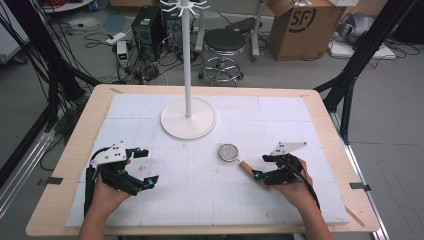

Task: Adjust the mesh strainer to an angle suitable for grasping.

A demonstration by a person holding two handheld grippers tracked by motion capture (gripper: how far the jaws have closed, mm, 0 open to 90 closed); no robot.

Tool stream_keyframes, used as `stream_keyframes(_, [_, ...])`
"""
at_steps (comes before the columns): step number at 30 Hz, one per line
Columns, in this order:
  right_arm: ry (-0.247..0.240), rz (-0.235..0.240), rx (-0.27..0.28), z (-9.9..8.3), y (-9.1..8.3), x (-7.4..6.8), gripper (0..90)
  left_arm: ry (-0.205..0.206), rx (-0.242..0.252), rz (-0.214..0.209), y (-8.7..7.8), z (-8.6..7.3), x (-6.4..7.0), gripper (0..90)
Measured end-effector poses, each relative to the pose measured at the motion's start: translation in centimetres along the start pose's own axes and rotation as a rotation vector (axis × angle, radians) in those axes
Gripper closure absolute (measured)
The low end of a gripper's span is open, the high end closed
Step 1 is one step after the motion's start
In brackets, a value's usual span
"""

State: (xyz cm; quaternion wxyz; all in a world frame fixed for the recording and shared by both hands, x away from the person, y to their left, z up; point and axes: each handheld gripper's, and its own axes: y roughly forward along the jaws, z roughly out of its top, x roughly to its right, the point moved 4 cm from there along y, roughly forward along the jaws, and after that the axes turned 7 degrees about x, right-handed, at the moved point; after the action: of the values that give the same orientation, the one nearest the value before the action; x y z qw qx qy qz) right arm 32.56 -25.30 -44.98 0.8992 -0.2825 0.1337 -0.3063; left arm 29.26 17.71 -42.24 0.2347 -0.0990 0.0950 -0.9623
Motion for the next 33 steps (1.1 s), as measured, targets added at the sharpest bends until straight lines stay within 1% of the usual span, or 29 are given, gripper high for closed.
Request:
stream_keyframes(1, [0.007, 0.003, -0.011, -0.1, 0.3, -0.1, 34.1, 0.000, -0.001, 0.000, 0.0, 0.0, 0.0, 1.7])
stream_keyframes(3, [0.012, 0.003, -0.014, -0.2, 0.5, -0.1, 35.7, 0.001, -0.004, 0.002, 0.1, 0.0, 0.0, 1.7])
stream_keyframes(5, [0.009, -0.001, -0.026, -0.3, 0.9, -0.2, 38.6, 0.001, -0.005, -0.004, 0.1, -0.1, 0.0, 1.7])
stream_keyframes(7, [0.004, -0.007, -0.039, -0.4, 1.2, -0.4, 40.8, 0.001, -0.006, -0.001, 0.2, -0.1, 0.0, 1.7])
stream_keyframes(10, [0.005, 0.007, -0.055, -0.6, 1.6, -0.7, 43.3, -0.001, -0.009, 0.002, 0.2, -0.1, 0.0, 1.7])
stream_keyframes(13, [-0.006, 0.016, -0.080, -0.7, 2.1, -1.0, 45.1, -0.003, -0.007, 0.001, 0.1, -0.2, 0.0, 1.7])
stream_keyframes(14, [-0.016, 0.011, -0.088, -0.8, 2.2, -1.1, 46.4, -0.004, -0.007, 0.001, 0.1, -0.2, 0.0, 1.7])
stream_keyframes(18, [-0.018, 0.014, -0.103, -1.0, 2.5, -1.1, 51.8, -0.007, -0.006, 0.000, 0.1, -0.2, 0.0, 1.7])
stream_keyframes(20, [-0.024, 0.020, -0.115, -1.1, 2.6, -1.2, 57.8, -0.005, -0.008, 0.002, 0.2, -0.2, -0.1, 1.7])
stream_keyframes(21, [-0.024, 0.020, -0.115, -1.1, 2.6, -1.2, 57.8, -0.004, -0.010, 0.002, 0.2, -0.2, -0.1, 1.7])
stream_keyframes(24, [-0.043, -0.005, -0.119, -1.1, 2.6, -1.2, 63.7, -0.003, -0.010, 0.002, 0.1, -0.2, 0.0, 1.7])
stream_keyframes(27, [-0.042, -0.009, -0.119, -1.1, 2.6, -1.2, 64.2, -0.005, -0.008, 0.004, 0.1, -0.2, 0.0, 1.7])
stream_keyframes(30, [-0.035, -0.005, -0.115, -1.1, 2.6, -1.1, 65.5, -0.003, -0.009, 0.002, 0.1, -0.2, 0.0, 1.7])
stream_keyframes(31, [-0.040, -0.006, -0.115, -1.1, 2.6, -1.1, 68.1, -0.003, -0.008, 0.002, 0.1, -0.2, 0.0, 1.7])
stream_keyframes(33, [-0.042, 0.007, -0.113, -1.0, 2.5, -1.1, 69.2, -0.002, -0.008, 0.001, 0.2, -0.2, 0.0, 1.7])
